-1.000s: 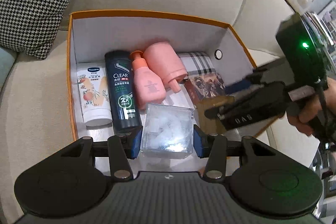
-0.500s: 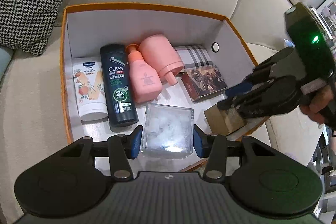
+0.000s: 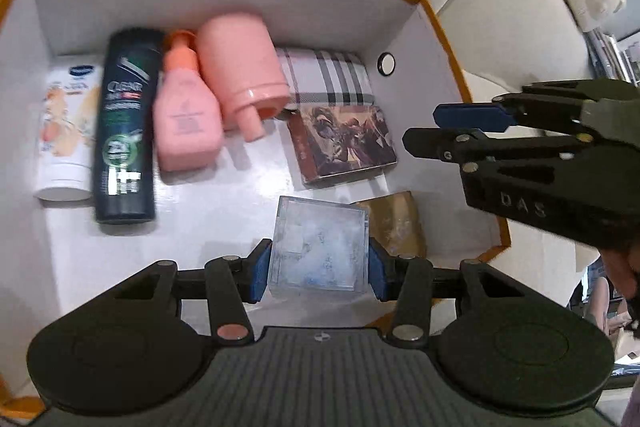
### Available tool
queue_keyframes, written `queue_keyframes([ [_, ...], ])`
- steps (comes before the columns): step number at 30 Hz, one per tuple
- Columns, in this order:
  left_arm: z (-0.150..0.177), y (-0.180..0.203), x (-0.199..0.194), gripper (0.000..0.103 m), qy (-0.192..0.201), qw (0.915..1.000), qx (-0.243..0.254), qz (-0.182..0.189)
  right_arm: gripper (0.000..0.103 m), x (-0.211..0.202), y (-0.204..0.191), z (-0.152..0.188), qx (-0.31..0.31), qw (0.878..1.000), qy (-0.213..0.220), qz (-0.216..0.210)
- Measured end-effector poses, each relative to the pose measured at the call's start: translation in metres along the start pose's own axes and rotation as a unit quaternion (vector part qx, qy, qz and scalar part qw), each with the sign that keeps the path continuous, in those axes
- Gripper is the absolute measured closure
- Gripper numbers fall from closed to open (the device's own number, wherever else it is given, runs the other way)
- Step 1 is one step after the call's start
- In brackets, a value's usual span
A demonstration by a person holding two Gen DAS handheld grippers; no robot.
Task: Organize rigid objects
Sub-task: 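Lower the cube and gold box into the orange box and open both grippers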
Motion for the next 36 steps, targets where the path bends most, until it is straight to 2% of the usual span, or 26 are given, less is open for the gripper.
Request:
queue_keyframes([
  [4,0.001,0.001,0.015,0.048,-0.014,0.9996,-0.024,0.001,0.072,0.0,0.003,0.003,0.01,1.0,0.01,0.002],
  [9,0.001,0.003,0.028,0.048,-0.01,0.9991,-0.041,-0.007,0.071,-0.001,0.002,0.004,0.021,1.0,0.02,-0.006],
  [13,0.005,0.001,0.034,0.046,-0.033,0.9982,-0.05,-0.001,0.065,-0.001,0.0,0.007,0.021,1.0,0.023,-0.005],
  [16,0.005,0.002,0.028,0.038,-0.027,0.9982,-0.053,0.011,0.064,0.001,0.001,0.009,0.025,0.999,0.022,-0.007],
  [20,0.002,0.003,0.014,0.038,-0.017,0.9985,-0.051,0.013,0.064,0.002,0.002,0.012,0.028,0.999,0.022,-0.007],
  [21,0.004,0.001,0.011,0.04,-0.02,0.9985,-0.049,0.011,0.064,0.002,0.002,0.013,0.028,0.999,0.023,-0.006],
  [22,0.005,0.0,0.01,0.049,-0.022,0.9984,-0.05,0.011,0.064,0.002,0.003,0.013,0.027,0.999,0.024,-0.006],
  [27,0.008,-0.003,0.015,0.068,-0.04,0.9953,-0.084,0.029,0.064,0.003,0.001,0.016,0.026,0.999,0.023,-0.01],
  [31,0.012,-0.001,0.018,0.073,-0.038,0.9931,-0.103,0.041,0.064,0.001,-0.001,0.018,0.022,0.999,0.023,-0.01],
  [36,0.012,0.009,0.023,0.074,-0.04,0.9919,-0.105,0.059,0.064,-0.002,0.001,0.02,0.024,0.999,0.023,-0.007],
])
Point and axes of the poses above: each gripper's, at about its wrist camera, not at the fingertips, and x roughly the way its jaws point, y to its right, z to its underside, the point moved 10 cm from there along x, roughly the way its jaws point, and after that the axes turned 1 degree about y, right-handed, at the moved point
